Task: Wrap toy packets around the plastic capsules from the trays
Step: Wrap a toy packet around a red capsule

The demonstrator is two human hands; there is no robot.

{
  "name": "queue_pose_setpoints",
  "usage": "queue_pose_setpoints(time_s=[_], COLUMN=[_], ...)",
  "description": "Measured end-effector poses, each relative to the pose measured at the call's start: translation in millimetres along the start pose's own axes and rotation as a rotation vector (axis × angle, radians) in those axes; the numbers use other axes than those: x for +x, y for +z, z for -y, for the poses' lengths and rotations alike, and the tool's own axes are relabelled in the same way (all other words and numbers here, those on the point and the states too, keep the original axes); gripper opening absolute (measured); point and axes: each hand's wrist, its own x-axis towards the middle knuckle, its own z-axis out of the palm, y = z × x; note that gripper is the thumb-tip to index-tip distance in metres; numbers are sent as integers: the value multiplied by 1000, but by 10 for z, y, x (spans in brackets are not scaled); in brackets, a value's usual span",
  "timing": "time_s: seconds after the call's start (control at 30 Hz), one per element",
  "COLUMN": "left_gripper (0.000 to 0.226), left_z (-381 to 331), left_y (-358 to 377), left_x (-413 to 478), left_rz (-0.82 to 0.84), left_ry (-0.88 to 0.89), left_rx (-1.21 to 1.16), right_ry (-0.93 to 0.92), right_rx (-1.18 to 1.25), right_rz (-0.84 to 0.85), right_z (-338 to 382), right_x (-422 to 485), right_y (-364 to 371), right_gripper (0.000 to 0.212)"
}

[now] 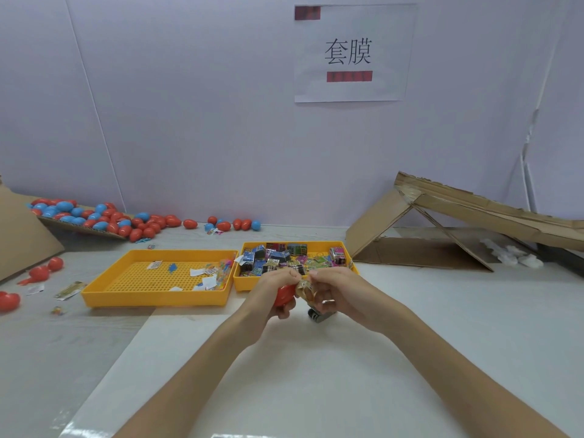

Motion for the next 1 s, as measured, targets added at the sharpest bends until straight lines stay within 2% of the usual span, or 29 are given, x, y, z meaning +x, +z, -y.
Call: queue_pose_setpoints(time_s=[0.13, 0.23, 0.3, 0.43, 0.57, 0.7, 0.77, 0.9, 1.0], left_gripper=[13, 23, 28, 25, 18, 22, 25, 27, 21], left_z=[7, 1, 11, 58, 68, 44, 31, 32, 49], left_y=[-14, -55, -72, -73, -86, -51, -39, -45, -50], left_x=[31, 51, 58, 84, 97, 60, 43, 47, 56], left_rz=[-56, -103, -134, -240, -291, -262, -245, -224, -156], left_ry=[28, 27, 24, -35, -14, 42, 48, 9, 2], left_rx=[-178, -372, -411, -256, -138, 17, 71, 135, 175], right_ry=[-37, -54, -60, -115, -291, -294, -279, -283, -297], right_rx=[88, 139, 136, -45, -417, -694, -819, -821, -604], right_rz=[38, 17, 18, -74, -233, -131, -69, -59, -103], right_z=[28, 35, 25, -14, -34, -79, -106, -104, -48], right_x=[-14, -17, -18, 7, 23, 12, 6, -3, -8], right_y=[-31, -58, -66, -52, -74, -122, -138, -116, -115], right_gripper=[34, 36, 32, 26, 20, 6, 10, 23, 20])
